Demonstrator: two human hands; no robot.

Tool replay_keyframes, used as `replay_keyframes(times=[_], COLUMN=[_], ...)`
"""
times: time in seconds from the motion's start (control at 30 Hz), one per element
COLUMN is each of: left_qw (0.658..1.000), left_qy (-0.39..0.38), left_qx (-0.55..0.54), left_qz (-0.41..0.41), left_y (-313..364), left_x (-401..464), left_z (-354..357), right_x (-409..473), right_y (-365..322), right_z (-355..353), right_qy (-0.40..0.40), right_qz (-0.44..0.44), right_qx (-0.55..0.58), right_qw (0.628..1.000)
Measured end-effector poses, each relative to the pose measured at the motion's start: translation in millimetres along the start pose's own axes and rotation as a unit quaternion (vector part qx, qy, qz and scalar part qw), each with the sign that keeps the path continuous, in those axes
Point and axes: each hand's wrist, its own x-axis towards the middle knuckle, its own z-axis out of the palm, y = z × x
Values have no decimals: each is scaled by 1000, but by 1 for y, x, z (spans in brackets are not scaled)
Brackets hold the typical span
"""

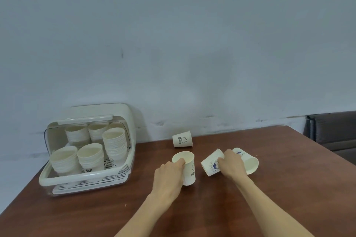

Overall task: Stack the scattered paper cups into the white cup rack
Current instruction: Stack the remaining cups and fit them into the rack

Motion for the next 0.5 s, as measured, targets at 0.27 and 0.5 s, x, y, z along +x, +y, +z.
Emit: replay_keyframes(times=[0.27, 0.5], left_qw=[999, 998], left_qy=[12, 48], left_qx=[-13, -10], left_qz=[-34, -41], left_y=[-24, -48], left_x=[-17, -31], left_z=[-9, -30], right_x=[-20, -45], right_y=[-20, -47], right_z=[-1, -10], right_qy=[10, -1], right_qz=[-89, -134], right_qx=[-20, -45], right_qw=[996, 990])
